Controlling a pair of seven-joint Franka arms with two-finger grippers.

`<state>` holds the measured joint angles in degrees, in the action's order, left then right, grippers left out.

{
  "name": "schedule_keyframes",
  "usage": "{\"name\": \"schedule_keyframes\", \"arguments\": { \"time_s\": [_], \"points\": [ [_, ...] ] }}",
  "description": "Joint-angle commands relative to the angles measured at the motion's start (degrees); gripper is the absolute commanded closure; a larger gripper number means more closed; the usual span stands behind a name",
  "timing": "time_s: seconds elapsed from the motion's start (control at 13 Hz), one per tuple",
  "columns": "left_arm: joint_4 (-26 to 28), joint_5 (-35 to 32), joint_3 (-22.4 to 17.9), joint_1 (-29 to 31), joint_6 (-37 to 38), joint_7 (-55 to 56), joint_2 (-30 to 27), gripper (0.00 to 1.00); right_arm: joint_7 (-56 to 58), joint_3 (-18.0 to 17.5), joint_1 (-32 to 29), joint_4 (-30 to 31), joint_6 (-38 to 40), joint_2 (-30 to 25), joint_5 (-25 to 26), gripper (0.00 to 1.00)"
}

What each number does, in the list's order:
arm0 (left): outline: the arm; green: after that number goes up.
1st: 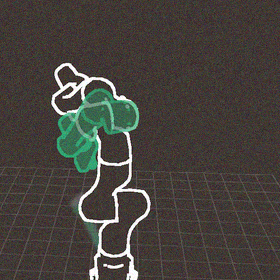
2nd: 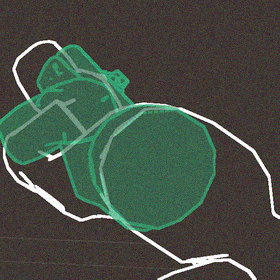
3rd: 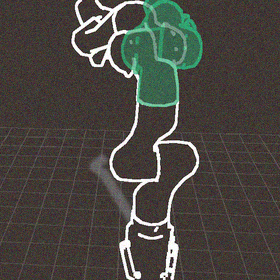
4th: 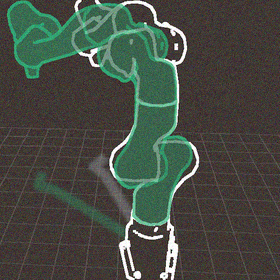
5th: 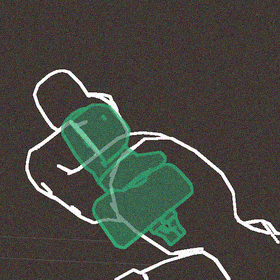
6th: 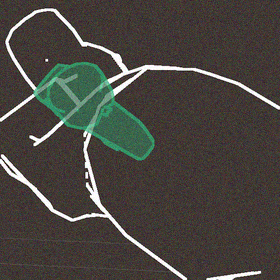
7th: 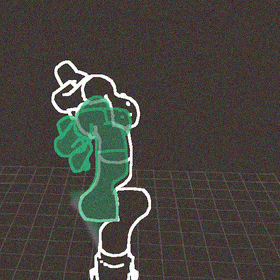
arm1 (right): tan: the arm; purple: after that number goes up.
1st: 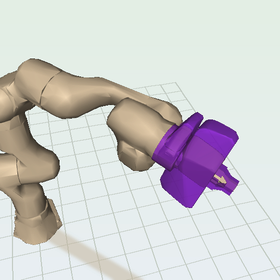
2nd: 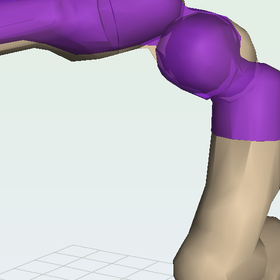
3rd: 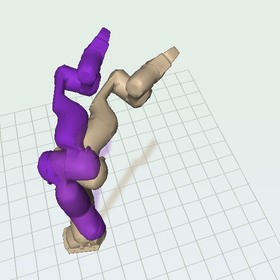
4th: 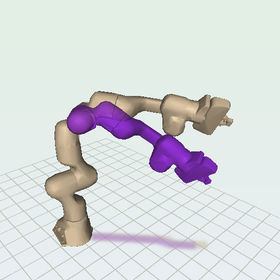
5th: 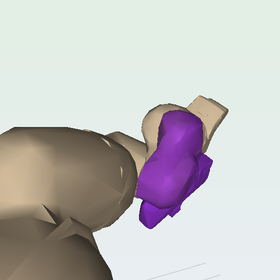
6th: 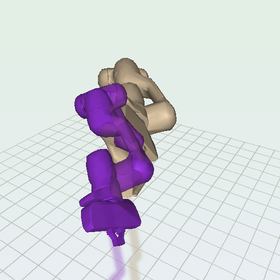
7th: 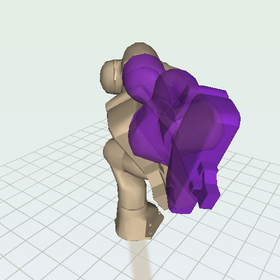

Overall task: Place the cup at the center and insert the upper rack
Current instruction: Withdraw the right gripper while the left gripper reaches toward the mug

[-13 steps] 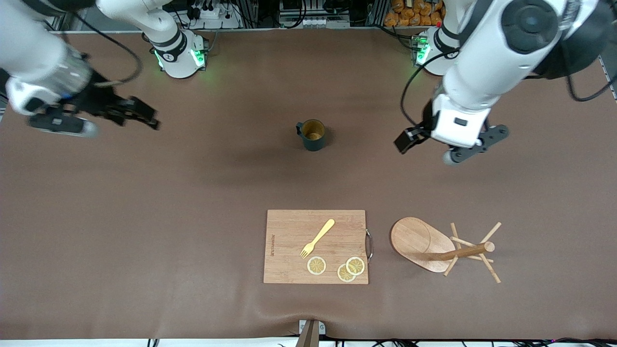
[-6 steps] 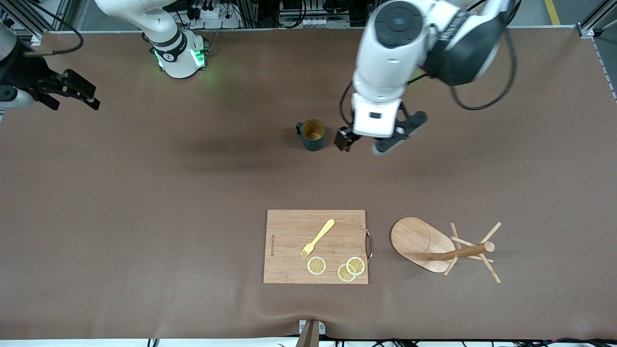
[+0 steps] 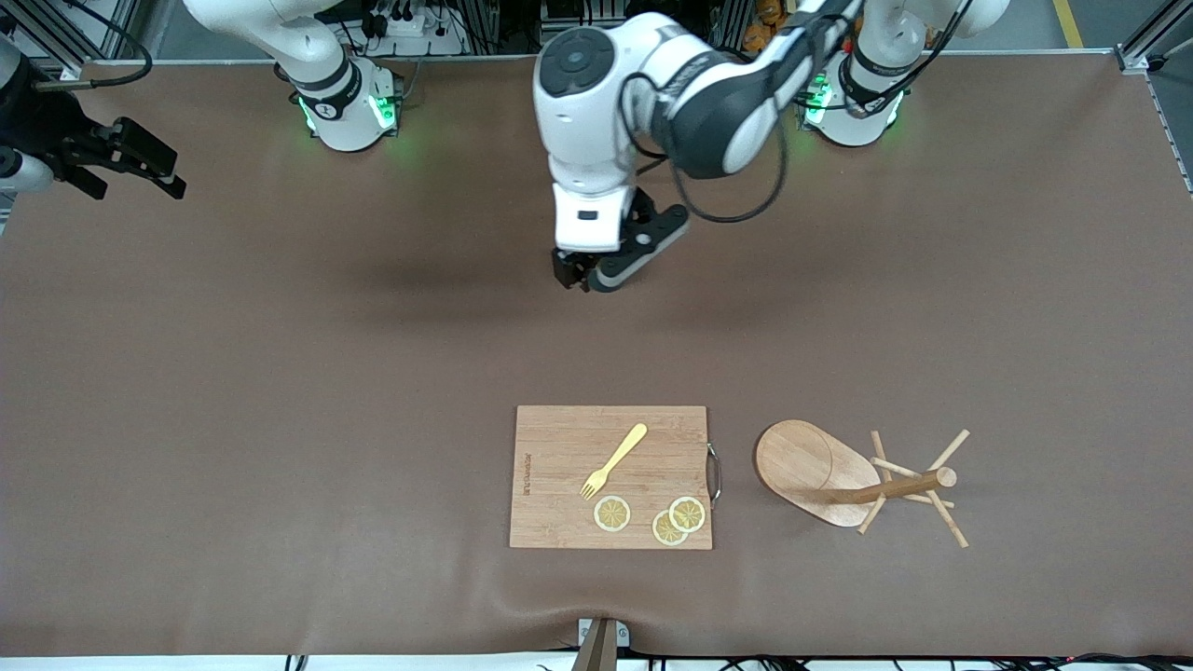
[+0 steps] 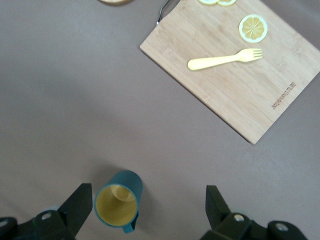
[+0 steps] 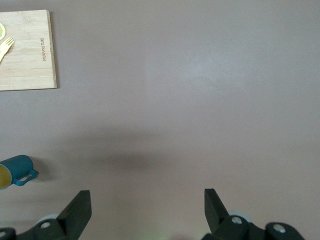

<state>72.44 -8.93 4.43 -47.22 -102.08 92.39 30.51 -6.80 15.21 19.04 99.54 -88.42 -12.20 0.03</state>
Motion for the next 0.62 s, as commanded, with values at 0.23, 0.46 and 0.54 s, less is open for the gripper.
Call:
{"name": "schedule_keyframes", "arguments": {
  "time_s": [0.23, 0.46, 0.54],
  "points": [
    [-2.7, -2.8, -6.4, -13.7, 0.6, 15.7, 6.8, 0.00, 0.9, -5.2, -7.6, -0.6, 0.0, 0.9, 0.8, 0.00],
    [-2.5, -5.3, -6.3, -17.8, -0.7, 20.9, 9.4, 0.00, 1.7, -12.8, -15.5, -0.7, -0.1, 2.0, 0.4, 0.00],
    [-2.0, -6.3, -6.3, -19.0, -0.3, 23.8, 10.1, 0.00, 1.7, -14.3, -16.7, -1.0, -0.3, 2.9, 0.7, 0.00]
  ]
}}
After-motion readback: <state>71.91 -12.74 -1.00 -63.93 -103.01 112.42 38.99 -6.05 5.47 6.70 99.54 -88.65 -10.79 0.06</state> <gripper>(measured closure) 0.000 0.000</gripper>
